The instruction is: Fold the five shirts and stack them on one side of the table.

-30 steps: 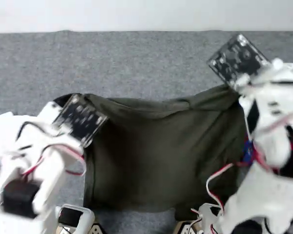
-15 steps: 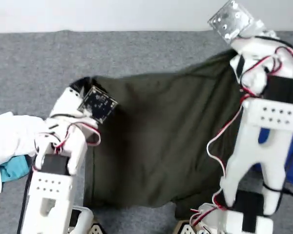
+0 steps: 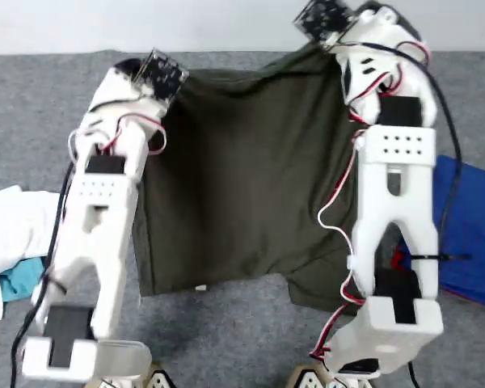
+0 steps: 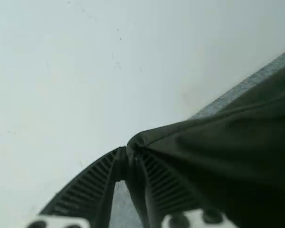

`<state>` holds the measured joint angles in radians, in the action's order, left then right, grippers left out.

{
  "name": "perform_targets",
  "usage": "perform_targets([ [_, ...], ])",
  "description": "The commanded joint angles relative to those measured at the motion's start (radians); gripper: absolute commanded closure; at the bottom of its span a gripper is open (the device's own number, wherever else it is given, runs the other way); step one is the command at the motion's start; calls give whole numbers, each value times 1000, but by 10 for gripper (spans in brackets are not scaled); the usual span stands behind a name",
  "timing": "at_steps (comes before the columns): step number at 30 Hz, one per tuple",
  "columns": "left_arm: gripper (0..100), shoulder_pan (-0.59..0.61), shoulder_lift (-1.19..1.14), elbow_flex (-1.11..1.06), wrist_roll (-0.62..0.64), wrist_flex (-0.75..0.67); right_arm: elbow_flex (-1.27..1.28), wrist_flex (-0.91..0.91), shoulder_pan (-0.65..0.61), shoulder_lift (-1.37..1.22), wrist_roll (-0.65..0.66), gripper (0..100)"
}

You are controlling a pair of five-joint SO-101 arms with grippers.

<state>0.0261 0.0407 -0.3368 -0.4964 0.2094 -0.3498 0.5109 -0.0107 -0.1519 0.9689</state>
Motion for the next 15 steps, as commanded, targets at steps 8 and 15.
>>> perform_targets([
  [8, 995, 0, -150, 219, -43, 124, -8, -13, 1, -25, 46, 988],
  [15, 995, -9, -100, 217, -84, 548, -12, 325, 28, 2, 44, 988],
])
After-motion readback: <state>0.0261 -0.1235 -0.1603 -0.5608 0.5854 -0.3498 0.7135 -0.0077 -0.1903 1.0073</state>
